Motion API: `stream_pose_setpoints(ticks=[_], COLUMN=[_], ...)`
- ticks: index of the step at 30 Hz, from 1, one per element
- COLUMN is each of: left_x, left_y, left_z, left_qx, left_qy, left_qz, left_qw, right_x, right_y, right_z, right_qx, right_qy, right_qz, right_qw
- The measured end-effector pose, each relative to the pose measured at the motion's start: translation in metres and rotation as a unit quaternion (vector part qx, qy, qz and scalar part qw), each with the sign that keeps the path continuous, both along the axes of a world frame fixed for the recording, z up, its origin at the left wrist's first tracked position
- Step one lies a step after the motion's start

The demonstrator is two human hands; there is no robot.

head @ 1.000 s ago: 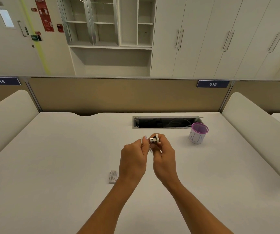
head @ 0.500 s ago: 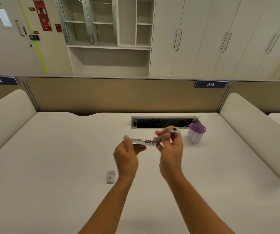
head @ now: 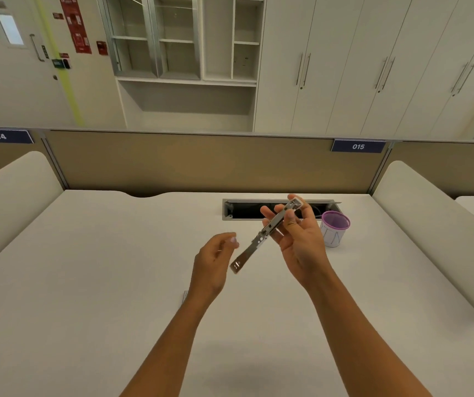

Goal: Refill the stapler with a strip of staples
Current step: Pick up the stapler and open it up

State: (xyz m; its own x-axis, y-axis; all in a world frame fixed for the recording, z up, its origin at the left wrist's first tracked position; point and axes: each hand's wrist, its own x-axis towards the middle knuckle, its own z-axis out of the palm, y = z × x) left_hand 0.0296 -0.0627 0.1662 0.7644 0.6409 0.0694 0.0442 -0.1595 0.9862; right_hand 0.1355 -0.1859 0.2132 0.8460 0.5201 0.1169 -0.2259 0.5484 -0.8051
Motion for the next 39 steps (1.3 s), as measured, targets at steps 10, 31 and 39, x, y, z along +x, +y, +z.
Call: stream_pose_setpoints(ticks=[10,31,39], left_x=[0.003,0.011,0.011], left_y=[-0.009,-0.018,-0.019], left_z=[0.017,0.017,0.018], left_qx=[-0.082,-0.071,-0.176], left_qy=[-0.017,-0.116,-0.161], left_qz=[-0.143,-0.078,-0.008], left_qw=[0.986,0.988,0.971], right_x=[-0.006,-0.03,-0.04], right_y=[0.009,0.031,0.033], right_z=[-0.006,-0.01,-0.019], right_qx=[-0.09,-0.207,-0.236], right_qy=[-0.082,-0.24,-0.241], right_qz=[0.055,-0.13,-0.116], right_qw=[0.991,0.94,0.934])
